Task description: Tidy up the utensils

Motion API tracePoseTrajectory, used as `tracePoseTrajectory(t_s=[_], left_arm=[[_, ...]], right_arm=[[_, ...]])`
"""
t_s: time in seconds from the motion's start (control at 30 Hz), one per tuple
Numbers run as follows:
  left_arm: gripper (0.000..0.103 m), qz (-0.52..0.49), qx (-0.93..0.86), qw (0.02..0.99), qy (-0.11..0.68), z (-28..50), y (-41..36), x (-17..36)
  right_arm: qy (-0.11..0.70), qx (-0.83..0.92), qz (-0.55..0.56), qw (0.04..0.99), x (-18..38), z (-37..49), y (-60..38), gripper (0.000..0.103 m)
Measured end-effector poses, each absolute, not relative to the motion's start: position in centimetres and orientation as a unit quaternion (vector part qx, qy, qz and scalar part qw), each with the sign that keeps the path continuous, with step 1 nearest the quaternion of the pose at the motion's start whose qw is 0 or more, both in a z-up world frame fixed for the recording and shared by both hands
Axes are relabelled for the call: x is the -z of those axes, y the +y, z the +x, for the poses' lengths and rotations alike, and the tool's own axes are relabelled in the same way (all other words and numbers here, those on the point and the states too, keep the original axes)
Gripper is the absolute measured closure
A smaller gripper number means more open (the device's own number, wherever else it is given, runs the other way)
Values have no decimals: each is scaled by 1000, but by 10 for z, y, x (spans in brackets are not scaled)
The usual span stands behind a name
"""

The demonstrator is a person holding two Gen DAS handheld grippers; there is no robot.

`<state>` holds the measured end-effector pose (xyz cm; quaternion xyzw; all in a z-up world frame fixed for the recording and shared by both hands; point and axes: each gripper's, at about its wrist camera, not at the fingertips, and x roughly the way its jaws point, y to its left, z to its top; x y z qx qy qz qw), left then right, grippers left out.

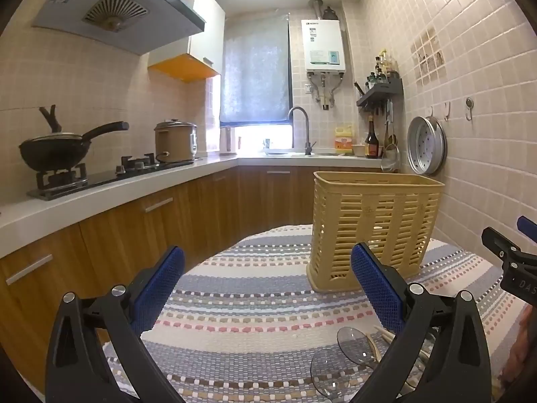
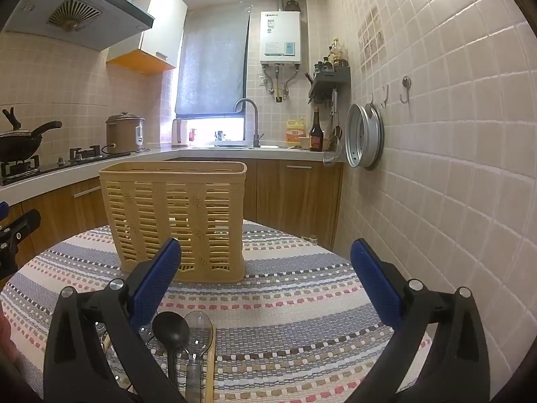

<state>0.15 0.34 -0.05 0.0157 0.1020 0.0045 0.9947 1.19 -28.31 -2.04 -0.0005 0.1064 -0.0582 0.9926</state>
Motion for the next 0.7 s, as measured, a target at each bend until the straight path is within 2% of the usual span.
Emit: tracePoseTrajectory(t_s=[0.7], left_arm=[[7,22,-9,994,107,7,2,4]], right_arm=[[109,59,0,992,22,14,-284,7]])
